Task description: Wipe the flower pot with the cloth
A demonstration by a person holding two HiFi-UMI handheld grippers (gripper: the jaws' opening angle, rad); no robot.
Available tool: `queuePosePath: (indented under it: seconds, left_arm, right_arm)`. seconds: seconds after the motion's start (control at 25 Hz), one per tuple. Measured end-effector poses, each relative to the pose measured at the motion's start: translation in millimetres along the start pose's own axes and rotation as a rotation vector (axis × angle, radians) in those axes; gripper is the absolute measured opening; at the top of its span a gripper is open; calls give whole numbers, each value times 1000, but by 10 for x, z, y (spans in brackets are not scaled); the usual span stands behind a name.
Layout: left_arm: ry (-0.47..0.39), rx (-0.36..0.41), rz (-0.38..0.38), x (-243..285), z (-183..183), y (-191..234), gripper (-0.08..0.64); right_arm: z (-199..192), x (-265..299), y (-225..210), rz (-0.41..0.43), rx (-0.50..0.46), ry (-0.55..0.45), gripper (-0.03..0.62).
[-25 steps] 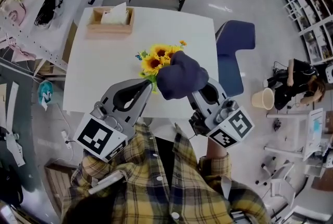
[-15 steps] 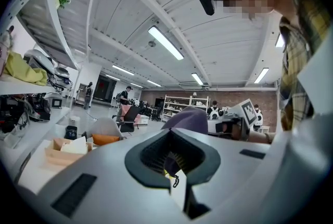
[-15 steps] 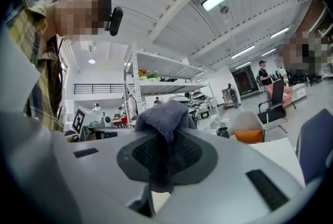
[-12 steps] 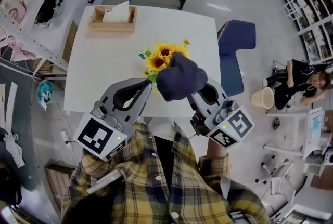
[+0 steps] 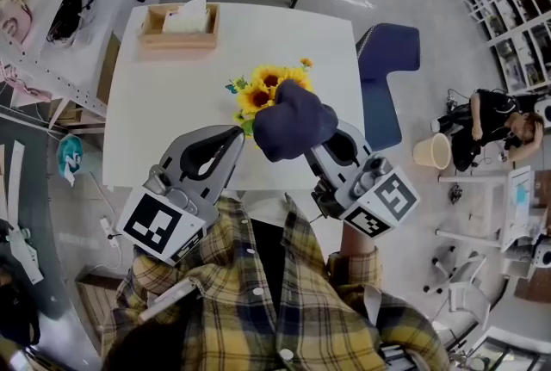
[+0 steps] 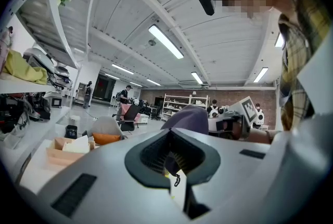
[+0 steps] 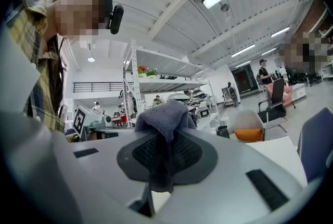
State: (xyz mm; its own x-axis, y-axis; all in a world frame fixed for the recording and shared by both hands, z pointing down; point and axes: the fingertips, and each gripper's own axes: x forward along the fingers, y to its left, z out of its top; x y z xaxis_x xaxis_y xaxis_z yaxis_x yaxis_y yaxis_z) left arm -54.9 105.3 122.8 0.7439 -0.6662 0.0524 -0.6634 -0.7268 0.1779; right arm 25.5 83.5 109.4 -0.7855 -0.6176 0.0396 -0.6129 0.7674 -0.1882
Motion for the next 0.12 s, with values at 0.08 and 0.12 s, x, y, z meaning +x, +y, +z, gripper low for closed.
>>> queuePosePath:
  seconds: [0.08, 0.12]
  left_arm:
    - [1, -5, 2, -17, -5, 33, 9]
    - [1, -8, 3, -25, -6, 50, 9]
  right_arm:
    - [-7, 21, -1, 1, 0, 6, 28]
    - [-10, 32, -3, 1, -1, 9, 28]
